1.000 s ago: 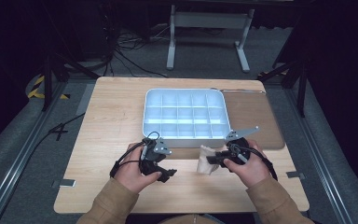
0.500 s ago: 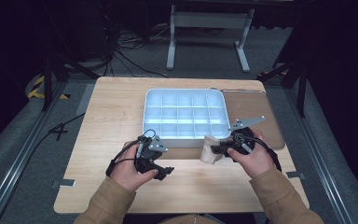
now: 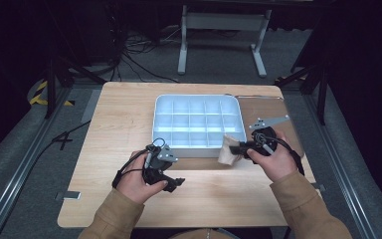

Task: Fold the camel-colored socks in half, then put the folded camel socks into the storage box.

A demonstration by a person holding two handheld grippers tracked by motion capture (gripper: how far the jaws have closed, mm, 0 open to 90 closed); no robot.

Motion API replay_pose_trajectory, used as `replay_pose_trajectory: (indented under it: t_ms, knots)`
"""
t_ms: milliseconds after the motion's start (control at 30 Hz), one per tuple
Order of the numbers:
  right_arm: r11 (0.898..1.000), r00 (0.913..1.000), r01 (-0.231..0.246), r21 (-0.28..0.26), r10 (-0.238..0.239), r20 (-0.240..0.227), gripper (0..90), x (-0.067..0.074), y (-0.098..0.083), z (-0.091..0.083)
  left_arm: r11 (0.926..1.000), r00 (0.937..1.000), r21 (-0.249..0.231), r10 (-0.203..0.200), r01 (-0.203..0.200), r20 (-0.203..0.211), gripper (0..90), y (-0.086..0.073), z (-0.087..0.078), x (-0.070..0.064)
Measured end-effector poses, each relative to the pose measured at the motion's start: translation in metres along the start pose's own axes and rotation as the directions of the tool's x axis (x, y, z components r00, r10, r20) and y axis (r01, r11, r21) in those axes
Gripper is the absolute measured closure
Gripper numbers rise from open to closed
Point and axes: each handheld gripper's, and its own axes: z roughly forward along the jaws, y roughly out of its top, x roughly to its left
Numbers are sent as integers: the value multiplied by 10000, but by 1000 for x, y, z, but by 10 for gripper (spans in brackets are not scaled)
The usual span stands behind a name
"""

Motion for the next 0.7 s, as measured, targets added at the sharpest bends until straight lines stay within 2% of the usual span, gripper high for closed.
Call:
replay_pose_trajectory:
  t_ms: [300, 700]
  knots:
    - [9999, 9996, -100, -45, 101, 260, 761, -11, 6, -4, 10000, 10000, 34, 34, -34, -4, 280, 0, 1, 1]
    - [9999, 9956, -122, -12, 123, 926, 759, -33, 12, -4, 10000, 10000, 98, -2, 2, 18, 275, 0, 2, 2]
